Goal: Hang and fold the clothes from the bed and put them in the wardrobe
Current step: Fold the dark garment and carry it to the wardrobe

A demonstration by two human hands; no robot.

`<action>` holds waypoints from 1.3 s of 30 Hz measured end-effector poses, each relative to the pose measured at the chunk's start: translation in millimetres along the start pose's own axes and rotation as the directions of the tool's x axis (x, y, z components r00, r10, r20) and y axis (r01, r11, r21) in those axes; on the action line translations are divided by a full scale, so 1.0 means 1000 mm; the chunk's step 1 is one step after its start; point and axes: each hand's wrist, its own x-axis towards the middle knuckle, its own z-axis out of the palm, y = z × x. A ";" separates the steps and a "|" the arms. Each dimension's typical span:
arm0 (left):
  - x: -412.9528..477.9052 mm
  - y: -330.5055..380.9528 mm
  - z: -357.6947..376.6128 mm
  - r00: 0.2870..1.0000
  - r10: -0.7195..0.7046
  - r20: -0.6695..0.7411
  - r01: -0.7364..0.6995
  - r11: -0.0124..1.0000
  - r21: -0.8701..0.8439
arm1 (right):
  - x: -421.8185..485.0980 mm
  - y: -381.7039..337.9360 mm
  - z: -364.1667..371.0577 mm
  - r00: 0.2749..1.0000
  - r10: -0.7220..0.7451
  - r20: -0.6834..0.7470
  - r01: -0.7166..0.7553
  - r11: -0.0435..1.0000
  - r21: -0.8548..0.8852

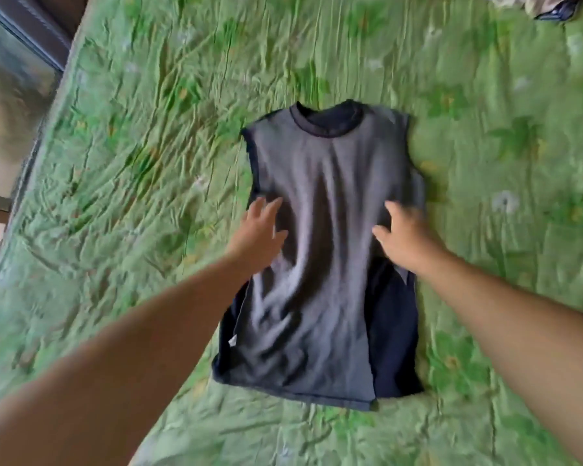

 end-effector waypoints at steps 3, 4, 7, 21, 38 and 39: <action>-0.061 -0.053 0.083 0.975 -0.168 0.146 0.173 0.985 -0.022 | -0.045 0.059 0.098 0.983 0.099 0.157 -0.080 0.989 -0.125; -0.075 -0.065 0.100 0.973 -0.188 0.132 0.192 0.981 -0.016 | -0.060 0.074 0.122 0.980 0.103 0.169 -0.072 0.982 -0.177; -0.089 -0.080 0.125 0.980 -0.188 -0.068 0.182 0.979 -0.088 | -0.093 0.096 0.171 0.997 -0.005 0.083 0.033 0.941 -0.338; -0.052 -0.101 0.092 0.815 -0.546 -0.195 0.477 0.822 -0.312 | -0.070 0.059 0.170 0.976 0.192 0.102 -0.216 0.910 0.354; -0.169 -0.133 0.133 0.908 -0.415 -0.063 0.394 0.894 -0.213 | -0.182 0.092 0.226 0.973 0.214 0.086 -0.223 0.967 0.123; -0.171 -0.136 0.130 0.888 -0.445 -0.113 0.406 0.876 -0.260 | -0.185 0.095 0.227 0.975 0.208 0.072 -0.216 0.970 0.112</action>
